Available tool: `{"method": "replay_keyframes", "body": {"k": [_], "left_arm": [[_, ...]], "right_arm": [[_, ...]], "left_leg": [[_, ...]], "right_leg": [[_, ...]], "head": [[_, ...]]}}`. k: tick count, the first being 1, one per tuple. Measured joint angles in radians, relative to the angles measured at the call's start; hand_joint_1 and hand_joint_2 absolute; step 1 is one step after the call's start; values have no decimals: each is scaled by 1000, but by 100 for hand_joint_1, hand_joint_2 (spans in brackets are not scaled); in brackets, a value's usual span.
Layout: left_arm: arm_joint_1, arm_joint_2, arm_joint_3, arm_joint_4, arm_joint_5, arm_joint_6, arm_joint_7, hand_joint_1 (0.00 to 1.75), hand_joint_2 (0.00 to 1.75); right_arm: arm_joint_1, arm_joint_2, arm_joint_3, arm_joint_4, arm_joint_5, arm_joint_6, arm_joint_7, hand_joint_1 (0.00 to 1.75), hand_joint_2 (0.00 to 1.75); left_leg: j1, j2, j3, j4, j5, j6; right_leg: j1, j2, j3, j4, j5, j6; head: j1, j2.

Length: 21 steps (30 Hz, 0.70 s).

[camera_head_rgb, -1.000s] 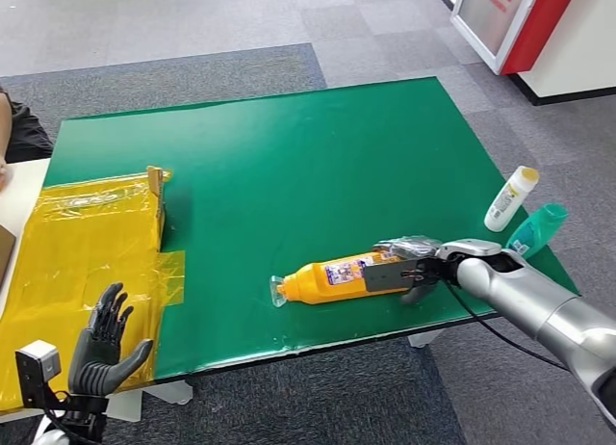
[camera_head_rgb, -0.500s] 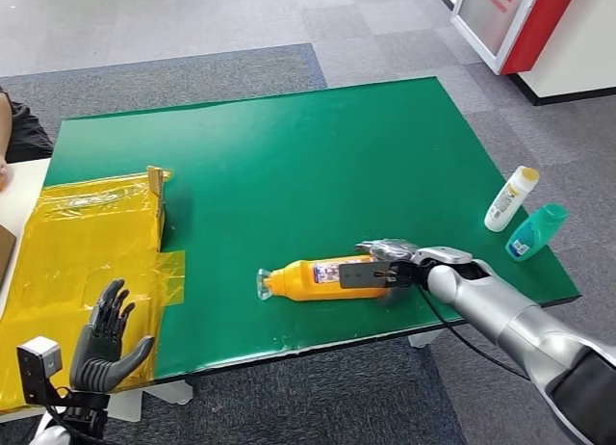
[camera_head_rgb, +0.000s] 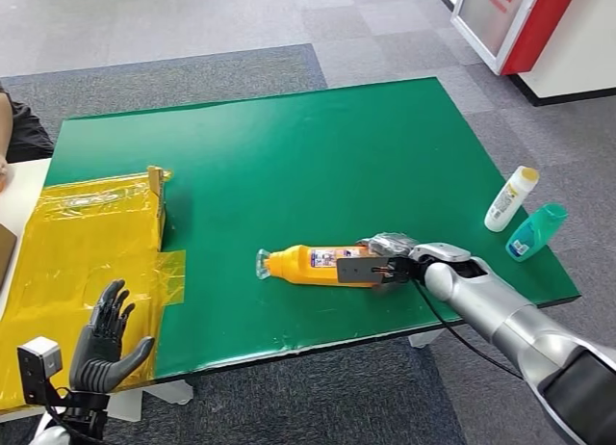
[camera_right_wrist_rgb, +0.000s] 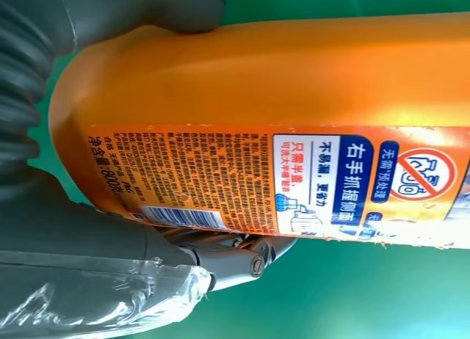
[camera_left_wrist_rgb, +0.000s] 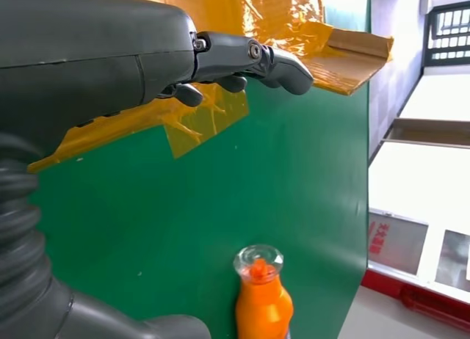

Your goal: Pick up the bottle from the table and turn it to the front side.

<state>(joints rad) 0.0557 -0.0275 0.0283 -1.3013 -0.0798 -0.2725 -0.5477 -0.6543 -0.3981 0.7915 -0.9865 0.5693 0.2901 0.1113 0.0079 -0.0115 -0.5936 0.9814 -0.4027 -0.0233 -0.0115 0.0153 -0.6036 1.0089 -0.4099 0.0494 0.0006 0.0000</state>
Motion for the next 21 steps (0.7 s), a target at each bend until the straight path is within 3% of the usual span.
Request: {"method": "replay_keyframes", "body": {"k": [5,9,14,21], "left_arm": [[21,-2,7,-12,-1,1,2,0,175],[48,-12,19,-41,-7,-5,-1,0,175],[64,-30,26,-89,-15,-13,-2,0,175],[45,-48,14,-136,-4,4,32,0,175]], "right_arm": [[53,-4,-62,-136,46,-95,3,175,175],[160,10,-168,-298,45,-200,-48,175,175],[299,83,-297,-454,-2,-262,-121,175,175],[383,182,-374,-518,-86,-270,-175,175,175]], "left_leg": [[0,0,-1,0,0,0],[0,-1,-2,0,0,0],[1,-1,-4,0,-1,0],[1,-1,-4,0,0,-1]], "right_leg": [[0,0,-1,0,0,0],[1,-1,-2,0,-1,-1],[1,-1,-3,0,-1,-1],[1,-1,-3,0,-1,-1]], "head": [[0,0],[0,0],[0,0],[0,0]]}}
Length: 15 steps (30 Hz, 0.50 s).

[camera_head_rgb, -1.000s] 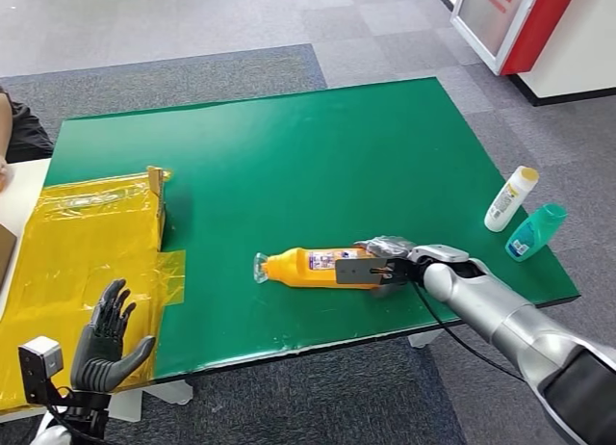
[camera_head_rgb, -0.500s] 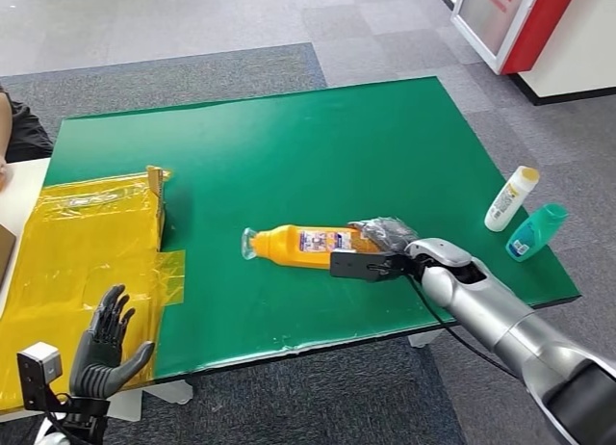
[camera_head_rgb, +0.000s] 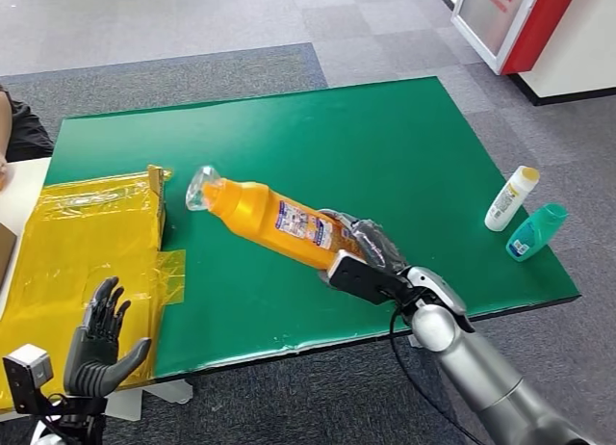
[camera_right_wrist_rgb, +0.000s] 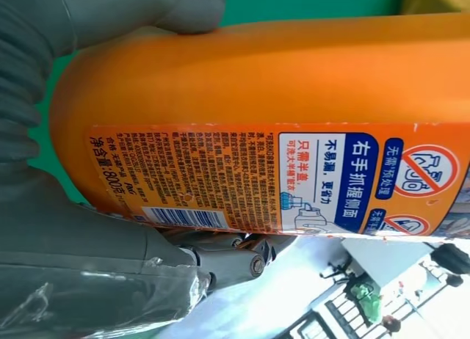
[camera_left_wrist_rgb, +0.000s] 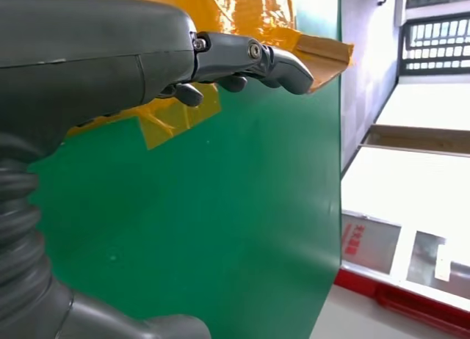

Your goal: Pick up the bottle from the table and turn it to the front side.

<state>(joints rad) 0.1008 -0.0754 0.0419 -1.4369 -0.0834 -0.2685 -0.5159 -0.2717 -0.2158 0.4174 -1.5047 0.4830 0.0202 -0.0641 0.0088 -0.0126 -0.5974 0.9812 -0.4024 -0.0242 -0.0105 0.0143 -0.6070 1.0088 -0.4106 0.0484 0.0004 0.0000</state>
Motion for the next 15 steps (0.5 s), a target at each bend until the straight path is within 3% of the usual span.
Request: {"method": "replay_keyframes", "body": {"k": [8,15], "left_arm": [[-196,-2,-154,-2,113,30,181,0,175],[-313,19,-327,7,187,-18,262,0,175]], "right_arm": [[38,174,19,100,-153,-16,-112,175,175],[27,237,58,224,-87,-89,-152,175,175]], "left_leg": [[1,0,0,0,3,-2],[1,0,-1,0,3,-2]], "right_leg": [[1,0,-1,1,2,-2],[1,0,-1,0,3,-1]], "head": [[0,0],[0,0]]}}
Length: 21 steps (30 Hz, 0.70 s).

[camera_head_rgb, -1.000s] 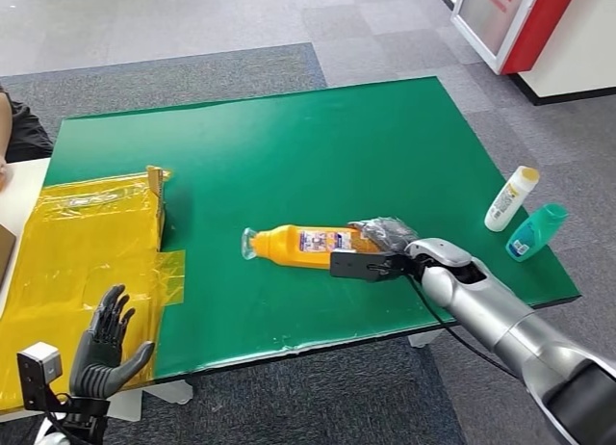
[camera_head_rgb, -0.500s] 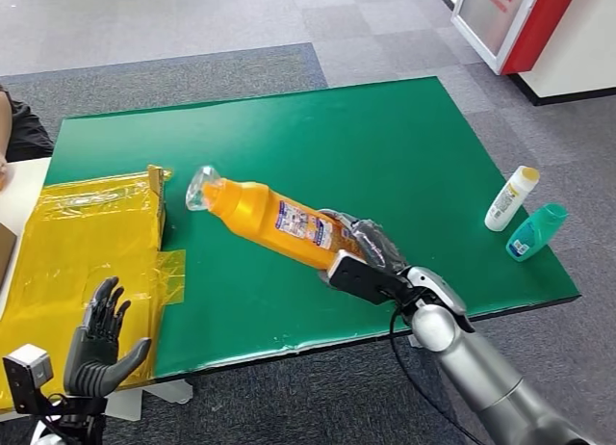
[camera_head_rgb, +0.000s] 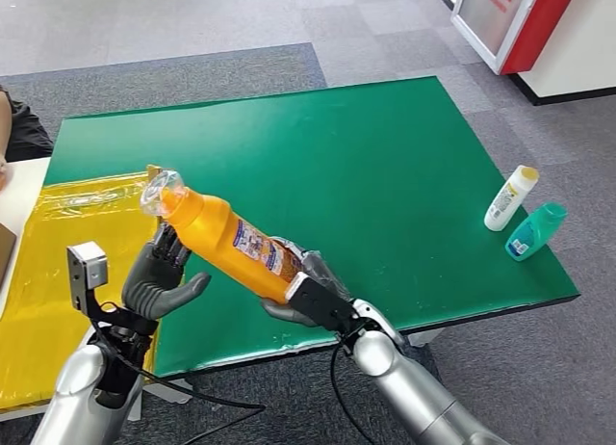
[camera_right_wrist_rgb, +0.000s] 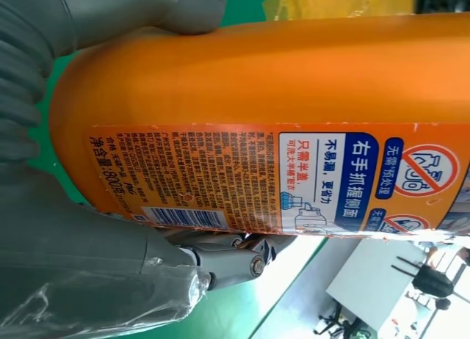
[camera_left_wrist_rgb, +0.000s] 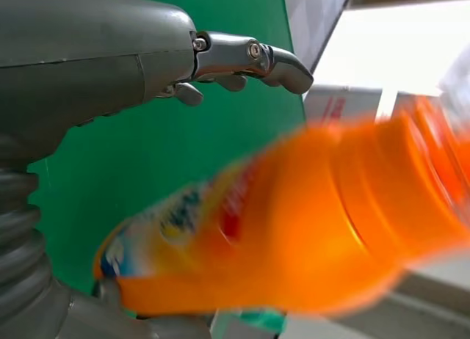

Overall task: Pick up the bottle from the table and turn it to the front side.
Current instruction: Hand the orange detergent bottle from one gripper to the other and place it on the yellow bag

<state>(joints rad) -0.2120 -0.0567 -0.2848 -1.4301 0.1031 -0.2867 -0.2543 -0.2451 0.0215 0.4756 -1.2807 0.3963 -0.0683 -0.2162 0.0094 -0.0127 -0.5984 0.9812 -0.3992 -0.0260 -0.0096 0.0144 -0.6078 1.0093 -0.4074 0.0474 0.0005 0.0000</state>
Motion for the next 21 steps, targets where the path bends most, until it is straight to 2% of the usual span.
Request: {"method": "replay_keyframes", "body": {"k": [4,8,21], "left_arm": [[-28,32,-69,9,12,-48,14,0,175],[-42,60,-101,19,18,-57,18,0,175],[-64,83,-121,41,33,-15,38,0,175]], "right_arm": [[-7,11,13,50,50,-29,-13,175,175],[-17,17,24,86,106,-56,-19,175,175],[-20,28,87,118,182,-65,-18,175,175]], "left_leg": [[0,0,-1,0,0,0],[0,0,-1,0,0,0],[0,0,-1,0,0,0]], "right_leg": [[0,0,-1,0,0,0],[0,0,-1,0,0,0],[0,0,-2,0,0,0]], "head": [[0,0],[0,0],[0,0]]}}
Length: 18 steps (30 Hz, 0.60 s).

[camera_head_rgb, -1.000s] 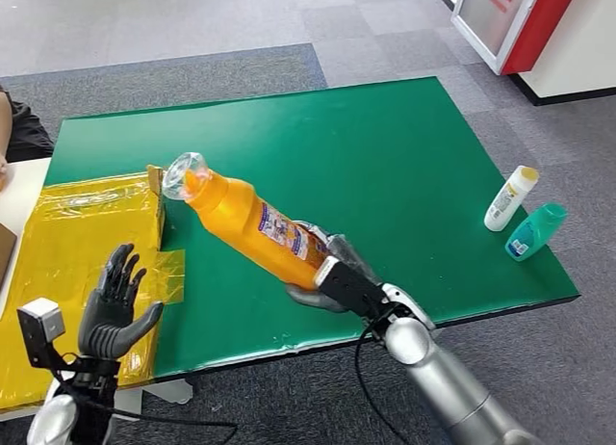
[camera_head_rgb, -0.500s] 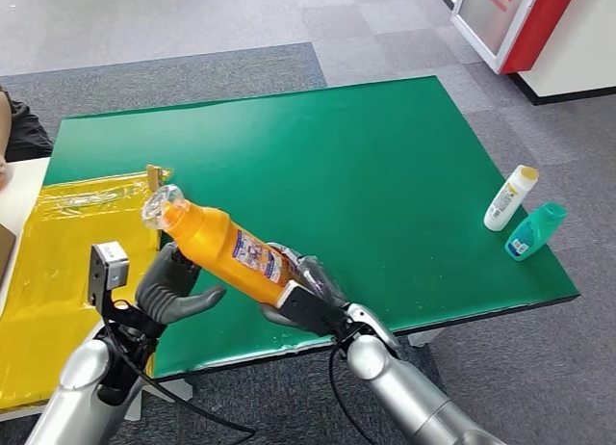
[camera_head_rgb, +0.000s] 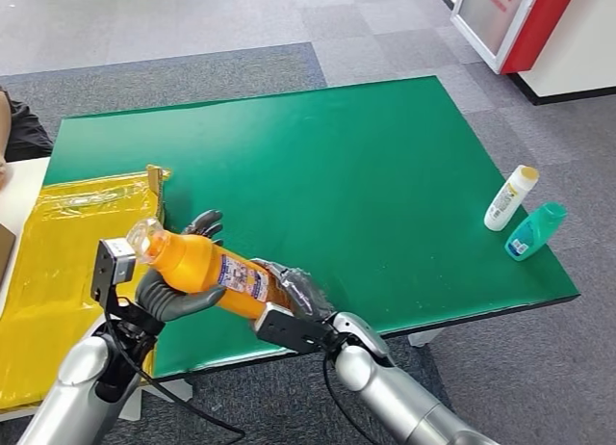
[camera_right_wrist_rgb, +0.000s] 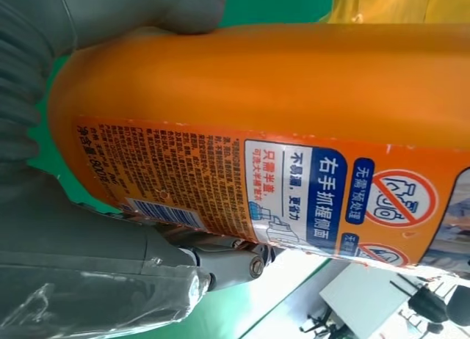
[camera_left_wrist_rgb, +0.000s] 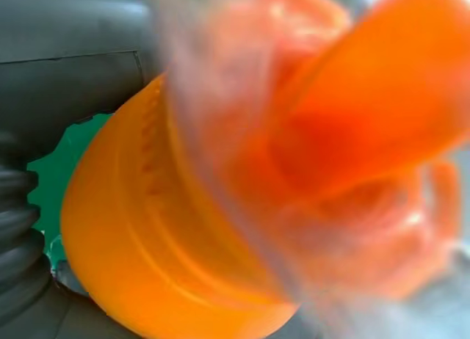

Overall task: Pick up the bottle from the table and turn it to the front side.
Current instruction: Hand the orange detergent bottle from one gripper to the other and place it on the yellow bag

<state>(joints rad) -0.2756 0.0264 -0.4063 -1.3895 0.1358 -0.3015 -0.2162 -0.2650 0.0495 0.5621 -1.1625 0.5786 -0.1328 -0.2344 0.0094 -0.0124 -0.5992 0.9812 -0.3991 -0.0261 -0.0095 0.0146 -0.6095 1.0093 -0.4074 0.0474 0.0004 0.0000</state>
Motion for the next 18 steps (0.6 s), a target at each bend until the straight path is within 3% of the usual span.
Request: {"method": "replay_keyframes", "body": {"k": [2,6,7,17,18], "left_arm": [[0,-1,0,0,0,6,0,10,175],[0,-4,0,3,-1,18,1,165,175],[0,-5,-1,4,-3,21,1,175,175],[-1,-13,-16,8,-18,18,-23,175,175],[-1,-13,-16,8,-18,17,-26,175,175]], "right_arm": [[1,0,5,1,1,0,0,175,175],[1,1,10,1,3,0,1,175,175],[0,1,10,1,4,0,1,175,175],[0,1,17,1,10,-7,8,175,175],[0,1,19,1,10,-7,7,134,175]], "left_leg": [[0,0,0,0,0,0],[0,0,0,0,0,0],[0,0,0,0,0,0],[0,0,0,0,0,0],[0,0,0,0,0,0]], "right_leg": [[0,0,0,0,0,0],[0,0,0,0,0,0],[0,0,0,0,0,0],[0,0,0,0,0,0],[0,0,0,0,0,0]], "head": [[0,0],[0,0],[0,0],[0,0],[0,0]]}}
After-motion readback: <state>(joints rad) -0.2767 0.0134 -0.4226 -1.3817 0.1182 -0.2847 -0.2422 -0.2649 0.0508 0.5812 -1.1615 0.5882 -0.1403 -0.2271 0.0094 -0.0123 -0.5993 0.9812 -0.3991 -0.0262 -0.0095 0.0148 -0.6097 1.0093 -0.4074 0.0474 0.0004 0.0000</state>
